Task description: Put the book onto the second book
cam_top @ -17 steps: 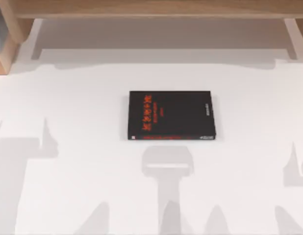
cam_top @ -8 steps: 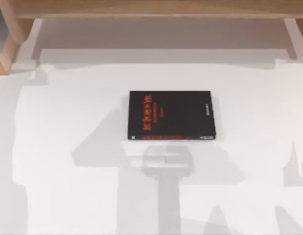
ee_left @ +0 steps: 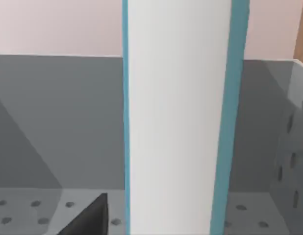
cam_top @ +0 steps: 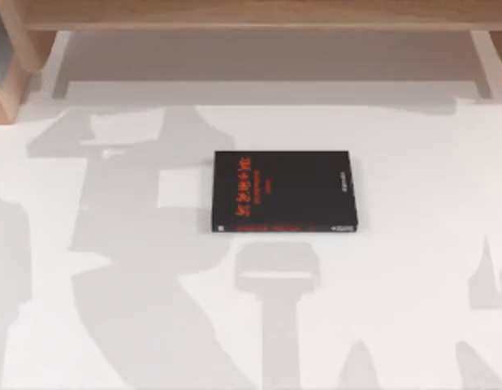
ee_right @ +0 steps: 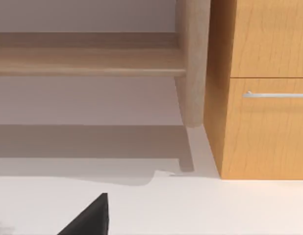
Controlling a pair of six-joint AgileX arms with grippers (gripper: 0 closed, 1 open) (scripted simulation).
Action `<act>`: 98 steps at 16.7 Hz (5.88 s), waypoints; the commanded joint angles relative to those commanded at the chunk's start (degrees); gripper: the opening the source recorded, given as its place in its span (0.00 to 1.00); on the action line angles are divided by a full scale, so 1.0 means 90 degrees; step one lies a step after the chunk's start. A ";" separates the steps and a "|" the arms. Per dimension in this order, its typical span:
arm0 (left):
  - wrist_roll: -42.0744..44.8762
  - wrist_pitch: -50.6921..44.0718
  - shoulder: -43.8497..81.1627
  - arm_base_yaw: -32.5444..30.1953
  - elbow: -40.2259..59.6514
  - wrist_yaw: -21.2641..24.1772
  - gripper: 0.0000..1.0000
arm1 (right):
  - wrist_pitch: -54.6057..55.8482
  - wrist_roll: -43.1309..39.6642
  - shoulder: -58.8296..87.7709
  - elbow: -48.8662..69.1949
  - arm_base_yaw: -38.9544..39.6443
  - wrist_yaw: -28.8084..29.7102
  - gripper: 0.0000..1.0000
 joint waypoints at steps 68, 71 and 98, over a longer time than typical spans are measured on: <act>0.2783 -0.0714 -0.2345 -0.3024 0.1096 -0.3606 0.00 | 0.0000 0.0000 0.0000 0.0000 0.0000 0.0000 1.00; 0.3562 -0.0923 -0.2635 -0.4393 0.0890 -0.4448 0.00 | 0.0000 0.0000 0.0000 0.0000 0.0000 0.0000 1.00; 0.6569 -0.2285 0.1080 -0.8040 -0.1170 -0.6983 0.00 | 0.0000 0.0000 0.0000 0.0000 0.0000 0.0000 1.00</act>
